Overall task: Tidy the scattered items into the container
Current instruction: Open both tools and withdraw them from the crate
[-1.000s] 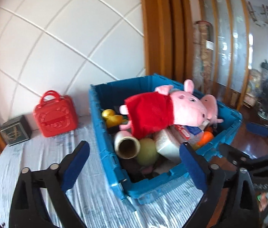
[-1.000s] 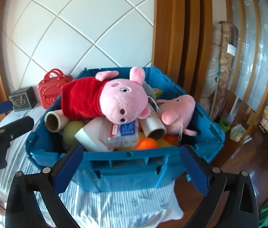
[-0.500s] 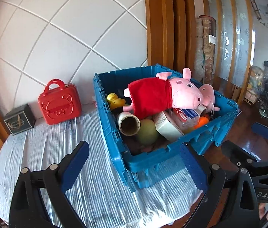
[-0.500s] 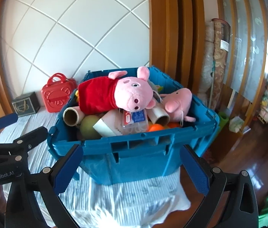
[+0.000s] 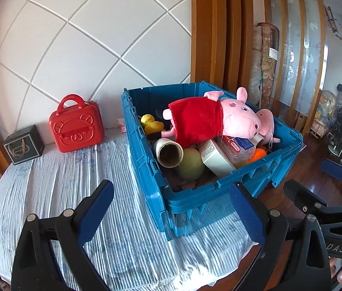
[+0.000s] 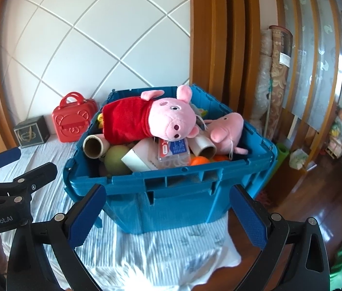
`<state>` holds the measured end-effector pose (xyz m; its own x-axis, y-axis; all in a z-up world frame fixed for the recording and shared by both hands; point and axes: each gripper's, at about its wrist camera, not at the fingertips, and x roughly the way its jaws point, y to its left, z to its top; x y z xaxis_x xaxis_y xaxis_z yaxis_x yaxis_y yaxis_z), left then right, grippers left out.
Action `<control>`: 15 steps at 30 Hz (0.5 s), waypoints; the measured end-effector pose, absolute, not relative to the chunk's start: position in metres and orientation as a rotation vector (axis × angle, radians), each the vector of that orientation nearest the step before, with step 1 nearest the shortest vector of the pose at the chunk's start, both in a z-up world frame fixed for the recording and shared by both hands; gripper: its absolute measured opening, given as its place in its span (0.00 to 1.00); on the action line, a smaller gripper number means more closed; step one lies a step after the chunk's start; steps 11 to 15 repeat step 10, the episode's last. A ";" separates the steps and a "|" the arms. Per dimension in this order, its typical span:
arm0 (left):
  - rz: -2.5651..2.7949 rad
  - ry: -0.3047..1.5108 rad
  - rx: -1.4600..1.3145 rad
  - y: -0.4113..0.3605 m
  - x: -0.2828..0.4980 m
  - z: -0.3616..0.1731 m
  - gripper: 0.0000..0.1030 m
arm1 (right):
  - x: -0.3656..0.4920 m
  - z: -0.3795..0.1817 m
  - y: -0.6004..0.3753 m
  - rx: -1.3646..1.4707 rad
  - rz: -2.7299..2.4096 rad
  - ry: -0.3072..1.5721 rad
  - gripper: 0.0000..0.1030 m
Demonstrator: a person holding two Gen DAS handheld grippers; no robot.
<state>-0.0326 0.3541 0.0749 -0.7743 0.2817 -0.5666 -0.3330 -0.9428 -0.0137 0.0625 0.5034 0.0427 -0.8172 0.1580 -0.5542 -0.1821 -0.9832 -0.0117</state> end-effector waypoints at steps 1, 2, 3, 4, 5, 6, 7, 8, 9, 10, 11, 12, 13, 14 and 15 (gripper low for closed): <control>2.684 0.124 -0.835 0.354 -0.033 0.075 0.94 | 0.062 0.043 0.503 -0.860 2.835 0.061 1.00; 2.686 0.125 -0.834 0.353 -0.033 0.075 0.94 | 0.062 0.043 0.503 -0.861 2.834 0.058 1.00; 2.687 0.123 -0.835 0.353 -0.033 0.075 0.94 | 0.062 0.043 0.502 -0.862 2.834 0.055 1.00; 2.687 0.121 -0.836 0.354 -0.034 0.075 0.94 | 0.061 0.043 0.501 -0.863 2.834 0.054 1.00; 2.685 0.119 -0.838 0.354 -0.034 0.075 0.94 | 0.061 0.043 0.501 -0.864 2.835 0.055 1.00; 2.685 0.119 -0.838 0.354 -0.034 0.075 0.94 | 0.061 0.043 0.501 -0.864 2.835 0.055 1.00; 2.687 0.120 -0.836 0.354 -0.034 0.074 0.94 | 0.061 0.043 0.501 -0.864 2.835 0.055 1.00; 2.690 0.120 -0.837 0.354 -0.035 0.074 0.94 | 0.061 0.043 0.502 -0.863 2.835 0.056 1.00; 2.690 0.120 -0.840 0.355 -0.035 0.074 0.94 | 0.061 0.043 0.502 -0.863 2.835 0.057 1.00; 2.689 0.118 -0.840 0.355 -0.035 0.074 0.94 | 0.060 0.043 0.502 -0.864 2.835 0.057 1.00; 2.689 0.118 -0.840 0.355 -0.035 0.074 0.94 | 0.060 0.043 0.502 -0.864 2.835 0.057 1.00; 2.689 0.118 -0.840 0.355 -0.035 0.074 0.94 | 0.060 0.043 0.502 -0.864 2.835 0.057 1.00; 2.689 0.118 -0.840 0.355 -0.035 0.074 0.94 | 0.060 0.043 0.502 -0.864 2.835 0.057 1.00; 2.689 0.118 -0.840 0.355 -0.035 0.074 0.94 | 0.060 0.043 0.502 -0.864 2.835 0.057 1.00; 2.689 0.118 -0.840 0.355 -0.035 0.074 0.94 | 0.060 0.043 0.502 -0.864 2.835 0.057 1.00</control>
